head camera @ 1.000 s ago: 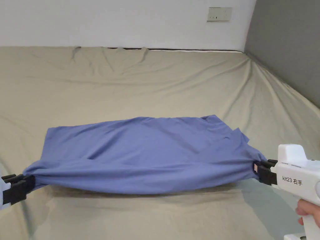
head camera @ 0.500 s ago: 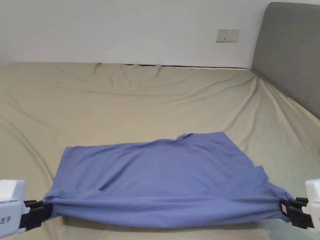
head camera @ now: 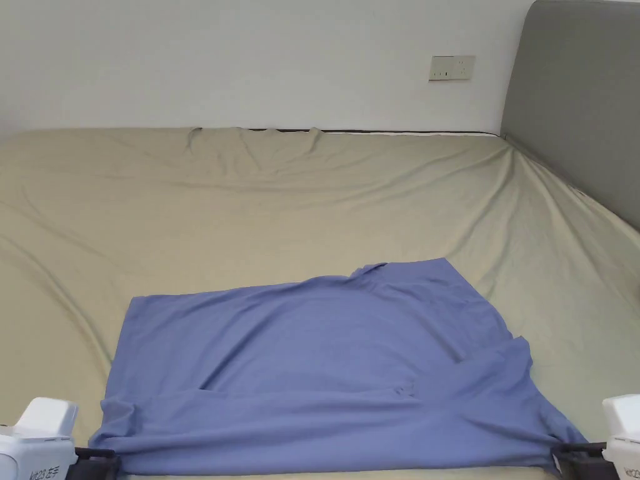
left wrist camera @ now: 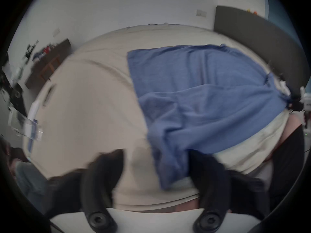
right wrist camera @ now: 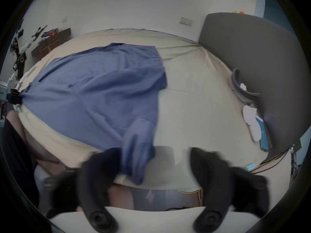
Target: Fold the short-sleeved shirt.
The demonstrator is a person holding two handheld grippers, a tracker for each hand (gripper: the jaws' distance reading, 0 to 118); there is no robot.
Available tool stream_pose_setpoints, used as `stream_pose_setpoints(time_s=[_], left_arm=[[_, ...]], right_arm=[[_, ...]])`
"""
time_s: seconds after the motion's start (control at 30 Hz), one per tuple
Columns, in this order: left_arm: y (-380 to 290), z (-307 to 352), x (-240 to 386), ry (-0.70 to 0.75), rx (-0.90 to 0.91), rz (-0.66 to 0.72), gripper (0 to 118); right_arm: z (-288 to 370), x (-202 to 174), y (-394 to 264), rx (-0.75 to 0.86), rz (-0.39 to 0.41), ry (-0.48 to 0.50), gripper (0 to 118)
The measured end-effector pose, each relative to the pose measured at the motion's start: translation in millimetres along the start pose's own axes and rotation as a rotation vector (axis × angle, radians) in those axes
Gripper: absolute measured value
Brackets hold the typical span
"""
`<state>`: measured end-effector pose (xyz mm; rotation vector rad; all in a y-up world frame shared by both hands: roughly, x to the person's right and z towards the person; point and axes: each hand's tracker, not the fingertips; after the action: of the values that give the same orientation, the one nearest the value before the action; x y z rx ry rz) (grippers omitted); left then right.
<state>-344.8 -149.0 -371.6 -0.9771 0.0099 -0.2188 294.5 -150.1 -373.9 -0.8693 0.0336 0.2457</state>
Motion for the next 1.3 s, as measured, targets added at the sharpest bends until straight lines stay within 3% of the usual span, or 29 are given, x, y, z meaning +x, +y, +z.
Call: stream_pose_setpoints(time_s=[0.1,0.17,0.37,0.47,0.5,0.57,0.6,0.63,0.7,0.73,0.83,1.17,1.3], left_arm=[[23,38,-11,-0.038,0.111,0.081,99],[45,71,-13,-0.035,0.24,0.137,99],[85,154,10,0.085,0.694,0.272,102],[84,152,27,0.038,0.763,0.358,99],[81,148,33,0.026,0.781,0.367,88],[76,136,42,0.037,0.785,0.37,22],[75,130,46,0.052,0.777,0.355,0],[70,125,50,0.07,0.774,0.328,0],[60,107,51,0.035,0.803,0.296,0],[61,101,55,0.045,0.766,0.236,0],[60,87,63,0.064,0.718,0.151,0],[56,53,65,-0.028,0.533,0.198,0],[83,19,44,-0.065,0.435,0.256,0]], right_arm=[[26,10,24,0.112,-0.099,0.013,105],[49,8,53,0.244,-0.109,0.038,105],[130,-34,121,0.706,-0.22,0.046,104],[116,-55,122,0.775,-0.204,0.041,95],[110,-65,120,0.776,-0.18,0.035,87],[98,-78,108,0.776,-0.147,0.005,48],[87,-80,102,0.765,-0.129,-0.001,20],[78,-84,99,0.687,-0.152,0.007,0],[63,-81,95,0.629,-0.155,0.043,0],[57,-78,90,0.588,-0.19,0.12,0],[50,-78,89,0.589,-0.174,0.062,0],[49,-84,94,0.559,-0.137,0.154,0],[46,-85,97,0.539,-0.151,0.22,0]])
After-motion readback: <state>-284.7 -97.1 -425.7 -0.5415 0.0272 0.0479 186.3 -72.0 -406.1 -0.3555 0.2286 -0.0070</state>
